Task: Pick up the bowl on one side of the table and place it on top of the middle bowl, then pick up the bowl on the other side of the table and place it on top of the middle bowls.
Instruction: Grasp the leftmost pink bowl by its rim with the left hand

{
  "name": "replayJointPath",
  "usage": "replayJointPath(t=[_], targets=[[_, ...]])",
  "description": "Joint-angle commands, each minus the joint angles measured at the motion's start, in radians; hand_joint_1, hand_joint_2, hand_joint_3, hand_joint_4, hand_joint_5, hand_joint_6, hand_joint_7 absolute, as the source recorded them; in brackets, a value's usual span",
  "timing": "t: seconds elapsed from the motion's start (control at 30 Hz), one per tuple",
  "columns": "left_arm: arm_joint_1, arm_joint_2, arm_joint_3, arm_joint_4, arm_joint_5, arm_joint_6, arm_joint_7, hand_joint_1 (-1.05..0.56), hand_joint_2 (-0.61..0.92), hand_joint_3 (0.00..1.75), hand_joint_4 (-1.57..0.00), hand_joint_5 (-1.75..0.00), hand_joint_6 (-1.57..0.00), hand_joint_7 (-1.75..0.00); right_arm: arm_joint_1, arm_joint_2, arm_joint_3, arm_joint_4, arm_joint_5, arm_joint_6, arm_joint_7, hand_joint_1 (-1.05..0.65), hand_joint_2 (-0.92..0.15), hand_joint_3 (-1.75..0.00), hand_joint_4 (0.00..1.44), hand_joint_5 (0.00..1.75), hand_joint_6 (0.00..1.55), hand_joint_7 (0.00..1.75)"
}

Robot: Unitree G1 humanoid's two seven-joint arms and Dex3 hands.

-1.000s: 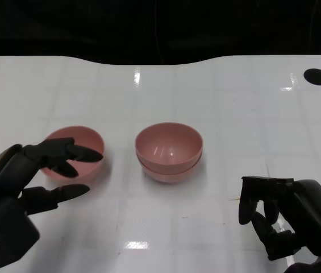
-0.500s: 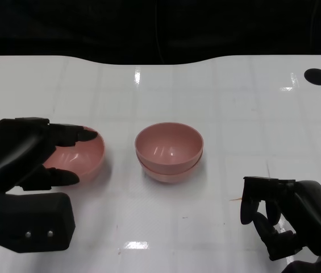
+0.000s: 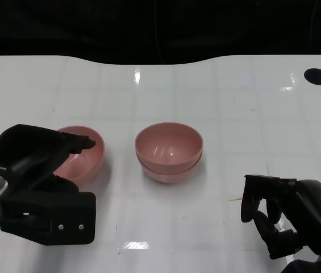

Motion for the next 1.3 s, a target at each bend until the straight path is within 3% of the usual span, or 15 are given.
replayJointPath(t=[0.03,0.43,0.7,0.9,1.0,1.03,1.13,1.17,1.2,1.23,1.27,1.3], targets=[[-0.029,0.012,-0.034,0.036,0.032,0.032,-0.008,-0.62,0.91,0.00,-0.60,-0.12,-0.52,0.00,0.001,0.001,-0.013,-0.005,0.014,0.004,0.000,-0.06,-0.13,-1.63,0.95,1.75,0.81,1.62],[-0.160,-0.041,-0.172,0.287,0.142,0.123,0.068,-0.63,0.92,0.03,-0.62,-0.07,-0.52,-0.01,0.007,-0.001,-0.010,-0.015,0.002,0.005,-0.001,-0.07,-0.12,-1.63,0.95,1.75,0.82,1.59],[-0.233,-0.054,-0.250,0.468,0.162,0.103,0.147,-0.61,0.92,0.06,-0.66,-0.07,-0.53,-0.01,0.008,0.001,-0.008,-0.016,0.000,0.010,0.001,-0.07,-0.12,-1.63,0.95,1.75,0.82,1.58],[-0.290,-0.063,-0.302,0.589,0.154,0.060,0.168,-0.54,0.92,0.12,-0.73,-0.08,-0.58,-0.02,0.004,-0.001,-0.010,-0.010,0.006,0.007,0.004,-0.08,-0.12,-1.62,0.94,1.75,0.82,1.57],[-0.301,-0.067,-0.314,0.628,0.137,0.036,0.171,-0.47,0.92,0.14,-0.85,-0.14,-0.63,-0.03,0.006,-0.001,-0.009,-0.012,0.004,0.006,0.002,-0.08,-0.12,-1.62,0.94,1.75,0.83,1.57],[-0.300,-0.069,-0.311,0.636,0.125,0.028,0.175,-0.43,0.92,0.15,-0.90,-0.20,-0.67,-0.04,0.007,-0.001,-0.009,-0.013,0.003,0.006,0.001,-0.08,-0.12,-1.63,0.94,1.75,0.83,1.57],[-0.301,-0.071,-0.307,0.664,0.100,-0.007,0.215,-0.35,0.92,0.20,-0.81,-0.70,-0.91,-0.05,0.008,0.000,-0.009,-0.016,0.000,0.011,0.001,-0.08,-0.12,-1.62,0.94,1.75,0.83,1.57],[-0.303,-0.070,-0.308,0.675,0.096,-0.019,0.234,-0.33,0.92,0.16,-0.79,-0.99,-1.03,-0.07,0.008,0.000,-0.009,-0.016,0.000,0.012,0.001,-0.08,-0.12,-1.62,0.94,1.75,0.83,1.57],[-0.306,-0.070,-0.309,0.691,0.093,-0.039,0.268,-0.32,0.92,0.14,-0.77,-1.13,-1.08,-0.08,0.008,-0.001,-0.009,-0.016,-0.001,0.010,0.000,-0.08,-0.12,-1.62,0.94,1.75,0.83,1.57],[-0.309,-0.070,-0.308,0.708,0.088,-0.060,0.303,-0.30,0.92,0.11,-0.75,-1.40,-1.14,-0.10,0.008,-0.001,-0.009,-0.015,0.000,0.008,0.001,-0.08,-0.12,-1.62,0.94,1.75,0.83,1.56],[-0.312,-0.070,-0.309,0.722,0.085,-0.076,0.328,-0.27,0.92,0.17,-0.80,-1.60,-1.01,-0.56,0.008,-0.002,-0.009,-0.015,0.001,0.007,0.001,-0.08,-0.12,-1.62,0.94,1.75,0.83,1.56],[-0.315,-0.070,-0.309,0.735,0.080,-0.092,0.355,-0.26,0.92,0.18,-0.81,-1.67,-0.88,-0.89,0.008,-0.002,-0.009,-0.015,0.001,0.006,0.001,-0.08,-0.12,-1.62,0.94,1.75,0.83,1.56]])
